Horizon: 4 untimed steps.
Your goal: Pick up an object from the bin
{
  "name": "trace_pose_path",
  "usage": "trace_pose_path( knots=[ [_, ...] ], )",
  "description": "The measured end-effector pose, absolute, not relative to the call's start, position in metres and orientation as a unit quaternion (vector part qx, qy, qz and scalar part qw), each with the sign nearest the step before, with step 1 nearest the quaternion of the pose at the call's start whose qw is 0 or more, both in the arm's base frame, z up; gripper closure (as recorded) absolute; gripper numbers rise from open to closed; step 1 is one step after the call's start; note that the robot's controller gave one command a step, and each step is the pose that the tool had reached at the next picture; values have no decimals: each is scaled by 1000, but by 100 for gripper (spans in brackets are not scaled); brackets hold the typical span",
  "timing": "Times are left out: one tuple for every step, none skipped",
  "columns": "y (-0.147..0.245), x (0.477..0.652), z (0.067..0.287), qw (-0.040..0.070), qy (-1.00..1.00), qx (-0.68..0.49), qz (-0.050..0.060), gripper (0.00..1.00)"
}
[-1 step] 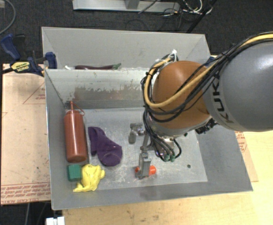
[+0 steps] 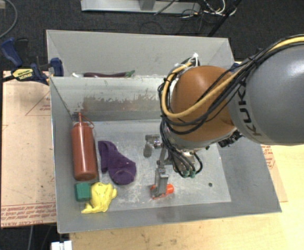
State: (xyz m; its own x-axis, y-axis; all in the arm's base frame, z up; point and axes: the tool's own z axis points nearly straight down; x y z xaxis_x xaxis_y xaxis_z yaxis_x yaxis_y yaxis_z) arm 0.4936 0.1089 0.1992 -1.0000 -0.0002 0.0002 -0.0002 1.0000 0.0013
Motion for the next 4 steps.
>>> trace_pose_path(
  knots=[
    [85, 489, 152, 0, -998, 57, -1, 0],
    [41, 485, 145, 0, -984, 177, -1, 0],
    [42, 485, 104, -1, -988, 156, -1, 0],
    [52, 488, 80, -5, -974, 225, -1, 0]
  ],
)
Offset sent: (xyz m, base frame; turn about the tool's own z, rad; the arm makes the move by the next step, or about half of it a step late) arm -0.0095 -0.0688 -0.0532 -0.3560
